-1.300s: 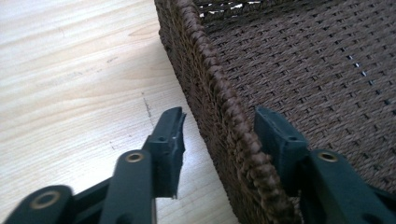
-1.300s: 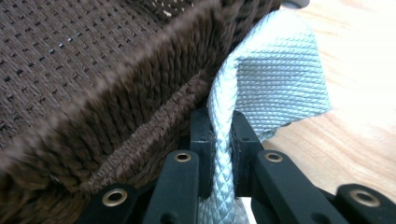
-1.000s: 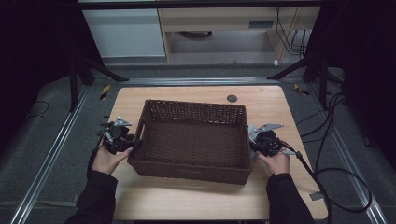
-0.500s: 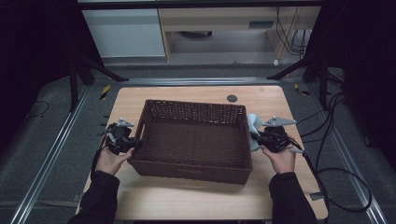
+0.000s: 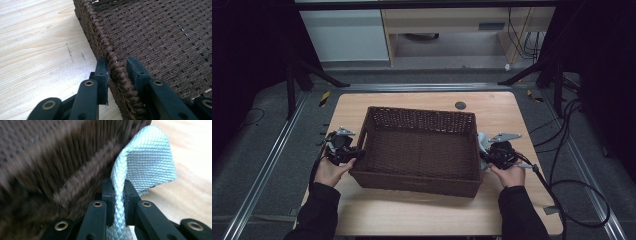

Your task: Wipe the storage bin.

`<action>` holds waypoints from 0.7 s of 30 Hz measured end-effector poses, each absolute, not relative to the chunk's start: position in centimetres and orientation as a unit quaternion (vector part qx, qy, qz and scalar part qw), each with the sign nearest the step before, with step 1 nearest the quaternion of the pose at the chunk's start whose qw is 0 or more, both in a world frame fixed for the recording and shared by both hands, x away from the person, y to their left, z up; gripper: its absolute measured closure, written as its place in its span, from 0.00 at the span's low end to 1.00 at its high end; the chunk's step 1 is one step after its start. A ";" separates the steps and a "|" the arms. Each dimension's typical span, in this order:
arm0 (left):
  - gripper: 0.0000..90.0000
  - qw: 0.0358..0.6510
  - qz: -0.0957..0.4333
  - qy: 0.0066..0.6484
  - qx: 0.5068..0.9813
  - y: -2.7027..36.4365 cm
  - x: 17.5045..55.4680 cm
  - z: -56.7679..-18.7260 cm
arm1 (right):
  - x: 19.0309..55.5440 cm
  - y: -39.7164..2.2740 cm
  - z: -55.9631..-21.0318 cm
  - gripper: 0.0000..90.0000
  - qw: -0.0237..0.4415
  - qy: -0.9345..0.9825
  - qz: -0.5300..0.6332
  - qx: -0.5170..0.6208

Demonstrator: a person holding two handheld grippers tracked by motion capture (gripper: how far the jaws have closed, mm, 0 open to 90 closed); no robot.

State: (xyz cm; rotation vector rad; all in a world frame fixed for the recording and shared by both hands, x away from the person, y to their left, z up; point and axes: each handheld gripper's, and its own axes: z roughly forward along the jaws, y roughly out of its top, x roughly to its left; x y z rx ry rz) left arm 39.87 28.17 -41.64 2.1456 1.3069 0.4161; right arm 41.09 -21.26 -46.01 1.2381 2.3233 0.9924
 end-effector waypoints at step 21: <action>0.80 0.282 0.174 0.493 0.804 27.6 39.9 -41.7 | 39.8 -21.5 -42.9 0.93 0.196 0.797 0.387 0.420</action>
